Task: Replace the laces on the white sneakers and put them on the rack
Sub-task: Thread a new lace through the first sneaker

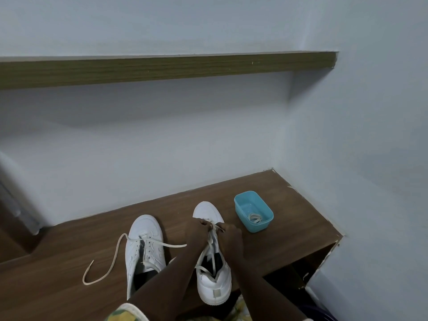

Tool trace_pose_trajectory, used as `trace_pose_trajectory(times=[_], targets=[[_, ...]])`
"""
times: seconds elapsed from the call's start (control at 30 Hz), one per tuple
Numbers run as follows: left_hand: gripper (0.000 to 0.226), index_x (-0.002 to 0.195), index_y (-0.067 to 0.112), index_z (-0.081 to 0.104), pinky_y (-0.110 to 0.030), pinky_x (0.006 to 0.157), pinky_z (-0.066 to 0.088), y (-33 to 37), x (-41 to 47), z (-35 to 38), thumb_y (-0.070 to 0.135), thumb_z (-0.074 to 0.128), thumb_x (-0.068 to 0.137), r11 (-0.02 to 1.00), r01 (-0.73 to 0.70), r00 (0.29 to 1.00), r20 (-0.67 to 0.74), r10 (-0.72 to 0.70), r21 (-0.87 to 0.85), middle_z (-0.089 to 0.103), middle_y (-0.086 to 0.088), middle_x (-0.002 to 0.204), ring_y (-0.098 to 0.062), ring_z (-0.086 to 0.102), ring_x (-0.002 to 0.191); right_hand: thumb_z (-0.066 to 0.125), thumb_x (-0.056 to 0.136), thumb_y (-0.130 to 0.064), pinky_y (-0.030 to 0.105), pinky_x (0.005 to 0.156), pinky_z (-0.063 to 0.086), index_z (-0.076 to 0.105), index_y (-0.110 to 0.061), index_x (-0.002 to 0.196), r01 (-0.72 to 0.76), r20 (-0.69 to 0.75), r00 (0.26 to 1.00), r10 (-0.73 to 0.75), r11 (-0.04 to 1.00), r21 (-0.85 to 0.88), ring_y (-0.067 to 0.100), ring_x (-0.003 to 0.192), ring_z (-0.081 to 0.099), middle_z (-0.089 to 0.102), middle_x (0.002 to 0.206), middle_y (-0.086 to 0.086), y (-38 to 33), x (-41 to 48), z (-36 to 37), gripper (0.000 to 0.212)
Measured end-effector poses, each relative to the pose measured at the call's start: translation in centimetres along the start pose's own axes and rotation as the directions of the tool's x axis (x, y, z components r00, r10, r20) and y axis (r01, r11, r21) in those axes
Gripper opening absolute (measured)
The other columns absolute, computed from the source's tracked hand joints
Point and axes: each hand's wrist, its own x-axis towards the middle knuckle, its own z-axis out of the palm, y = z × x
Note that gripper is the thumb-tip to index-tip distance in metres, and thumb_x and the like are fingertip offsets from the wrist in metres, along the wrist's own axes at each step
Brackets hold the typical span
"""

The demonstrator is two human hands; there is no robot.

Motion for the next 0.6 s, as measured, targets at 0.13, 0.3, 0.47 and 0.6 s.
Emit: trace_pose_trajectory(times=[0.13,0.3,0.47,0.6], targets=[[0.033,0.065,0.026,0.053,-0.009,0.056,0.036,0.3,-0.3,-0.4,0.007,0.048,0.092,0.996,-0.032,0.998,0.053,0.027,0.082,0.049,0.010,0.067,-0.009,0.049,0.064,0.051,0.093,-0.022,0.026,0.072,0.045,0.072,-0.008,0.105,0.027,0.013,1.000,-0.027,0.999,0.034,0.018,0.086,0.064,0.072,0.100,0.009,-0.4,-0.2,-0.6,0.028],[0.027,0.102,0.005,0.070,-0.022,0.065,0.038,0.4,-0.8,-0.8,0.001,0.048,0.087,0.988,-0.081,0.996,-0.020,0.084,0.133,0.068,-0.006,0.095,-0.017,0.060,0.080,0.050,0.098,-0.025,0.033,0.073,0.048,0.070,-0.001,0.102,-0.114,-0.057,0.991,0.122,0.986,0.122,0.022,0.076,0.064,0.071,0.087,0.015,0.0,-0.5,0.2,0.032],[0.024,0.104,0.006,0.046,-0.016,0.044,0.032,0.2,-0.9,-0.7,-0.007,0.050,0.084,0.996,-0.071,0.989,-0.132,0.065,-0.045,0.048,0.001,0.063,-0.009,0.045,0.052,0.047,0.097,-0.019,0.025,0.074,0.044,0.068,-0.003,0.105,-0.170,-0.009,0.984,0.177,0.961,0.216,0.017,0.084,0.057,0.069,0.101,0.011,0.0,0.0,-0.6,0.028],[0.024,0.098,0.008,0.047,-0.013,0.045,0.035,0.4,-0.6,-0.5,-0.010,0.050,0.083,0.992,-0.113,0.988,-0.107,0.107,-0.050,0.052,0.001,0.064,-0.008,0.045,0.053,0.056,0.093,-0.017,0.022,0.080,0.040,0.069,-0.005,0.110,-0.212,0.084,0.977,0.196,0.937,0.279,0.022,0.103,0.062,0.069,0.110,0.010,-0.4,1.3,-0.6,0.025]])
